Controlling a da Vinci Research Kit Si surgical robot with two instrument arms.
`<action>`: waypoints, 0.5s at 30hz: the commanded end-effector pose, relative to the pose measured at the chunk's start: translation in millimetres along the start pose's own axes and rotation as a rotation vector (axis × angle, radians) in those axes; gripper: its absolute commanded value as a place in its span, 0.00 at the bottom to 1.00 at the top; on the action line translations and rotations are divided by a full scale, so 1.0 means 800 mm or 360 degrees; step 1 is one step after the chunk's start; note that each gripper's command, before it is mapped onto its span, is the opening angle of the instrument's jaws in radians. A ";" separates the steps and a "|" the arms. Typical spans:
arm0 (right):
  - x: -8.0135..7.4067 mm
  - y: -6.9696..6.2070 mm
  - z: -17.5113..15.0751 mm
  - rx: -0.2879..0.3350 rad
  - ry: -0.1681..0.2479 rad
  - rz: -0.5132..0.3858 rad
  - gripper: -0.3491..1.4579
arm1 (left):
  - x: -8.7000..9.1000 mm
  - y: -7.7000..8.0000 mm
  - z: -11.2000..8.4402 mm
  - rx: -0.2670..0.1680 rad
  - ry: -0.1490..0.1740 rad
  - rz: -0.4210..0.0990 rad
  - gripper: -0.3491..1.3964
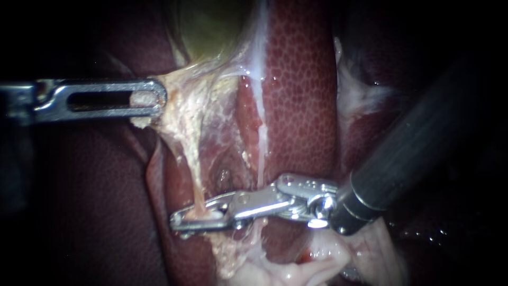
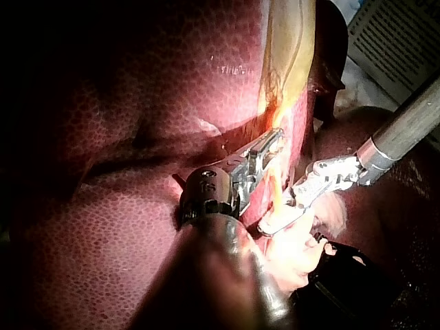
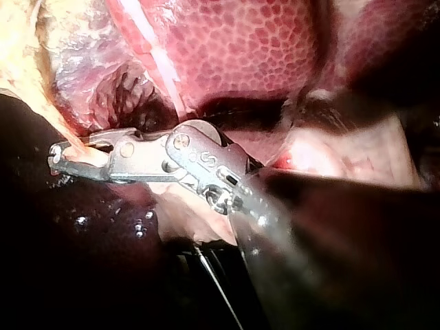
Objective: Going back second clip left tube
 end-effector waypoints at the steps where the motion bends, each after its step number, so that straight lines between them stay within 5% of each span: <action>1: 0.0003 -0.0001 0.0002 -0.0023 0.0005 -0.0032 0.33 | 0.0000 0.0000 0.0000 0.0000 0.0000 0.0000 0.00; 5: 0.0013 0.0004 0.0011 -0.0103 0.0064 -0.0124 0.51 | 0.0000 0.0000 0.0000 0.0000 0.0000 0.0000 0.00; 15: 0.0022 0.0005 0.0003 -0.0135 0.0102 -0.0180 0.52 | 0.0000 0.0000 0.0000 -0.0001 -0.0001 0.0000 0.00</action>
